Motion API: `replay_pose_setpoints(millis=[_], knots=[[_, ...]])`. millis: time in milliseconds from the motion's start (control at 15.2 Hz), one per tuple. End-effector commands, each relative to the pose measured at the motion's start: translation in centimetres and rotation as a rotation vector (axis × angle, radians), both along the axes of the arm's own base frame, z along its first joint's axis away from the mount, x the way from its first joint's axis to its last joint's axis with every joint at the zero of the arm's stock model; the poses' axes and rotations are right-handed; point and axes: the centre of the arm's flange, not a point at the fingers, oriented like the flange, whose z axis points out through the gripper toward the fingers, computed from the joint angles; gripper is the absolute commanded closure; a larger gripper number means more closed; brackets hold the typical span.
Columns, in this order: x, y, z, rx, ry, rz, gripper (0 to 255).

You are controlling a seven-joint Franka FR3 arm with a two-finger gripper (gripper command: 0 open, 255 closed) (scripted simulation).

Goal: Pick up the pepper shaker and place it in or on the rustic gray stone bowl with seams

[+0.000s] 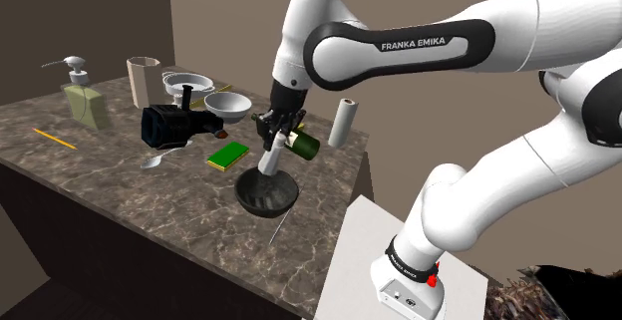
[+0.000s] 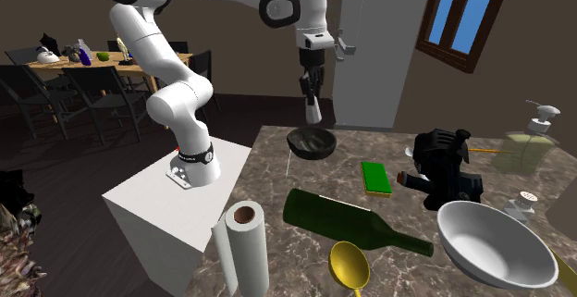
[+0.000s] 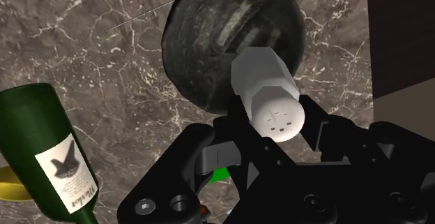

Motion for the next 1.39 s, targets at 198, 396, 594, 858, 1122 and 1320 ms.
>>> replay_pose_setpoints(millis=[198,396,594,858,1122,1320], knots=[[0.0,0.0,-2.6,0.000,-0.001,0.000,255],[0.0,0.0,-4.2,0.000,-0.001,0.000,255],[0.0,0.0,-5.8,0.000,-0.001,0.000,255],[0.0,0.0,-6.6,0.000,-0.001,0.000,255],[0.0,0.0,-6.6,0.000,-0.001,0.000,255],[0.0,0.0,-6.6,0.000,-0.001,0.000,0]])
